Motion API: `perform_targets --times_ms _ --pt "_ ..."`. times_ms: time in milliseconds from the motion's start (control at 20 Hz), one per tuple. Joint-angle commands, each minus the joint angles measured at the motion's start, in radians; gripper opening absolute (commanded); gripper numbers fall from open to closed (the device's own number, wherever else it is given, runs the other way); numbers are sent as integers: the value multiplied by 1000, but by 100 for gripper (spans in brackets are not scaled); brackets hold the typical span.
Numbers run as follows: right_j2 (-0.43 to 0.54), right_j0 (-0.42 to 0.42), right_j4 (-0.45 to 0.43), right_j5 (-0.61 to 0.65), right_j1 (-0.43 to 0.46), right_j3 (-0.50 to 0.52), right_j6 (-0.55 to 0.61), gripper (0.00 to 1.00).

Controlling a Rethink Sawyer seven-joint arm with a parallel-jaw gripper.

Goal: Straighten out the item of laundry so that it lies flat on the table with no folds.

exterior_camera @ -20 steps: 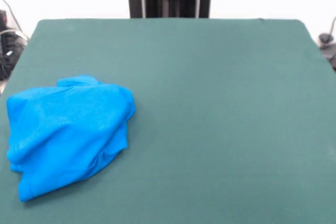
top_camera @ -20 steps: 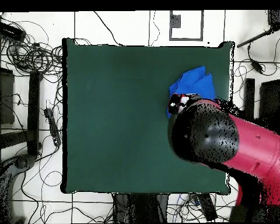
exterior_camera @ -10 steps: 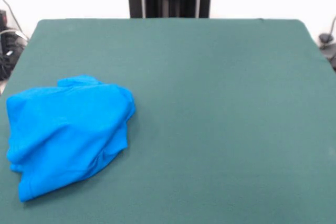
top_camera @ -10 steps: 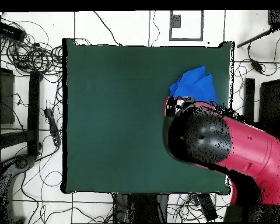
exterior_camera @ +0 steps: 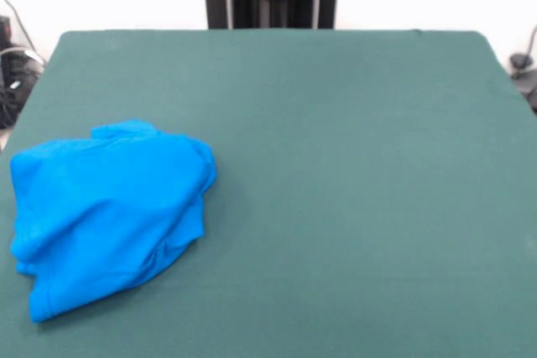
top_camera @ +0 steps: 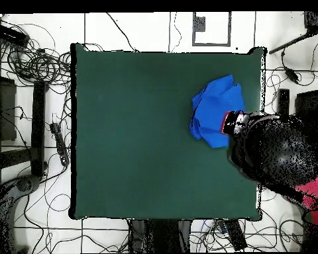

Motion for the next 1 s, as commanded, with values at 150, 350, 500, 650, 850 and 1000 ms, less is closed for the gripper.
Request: perform_targets --times_ms 150,350,500,650,850,1000 --pt "119 -50 -38 120 124 -51 -109 0" --pt "132 -69 -44 92 151 -57 -119 0" --pt "141 -81 -48 78 166 -63 -128 0" --pt "148 -90 -51 65 175 -63 -134 0" --pt "150 -94 -57 49 191 -60 -129 0" --pt "153 -98 -58 30 204 -56 -123 0"
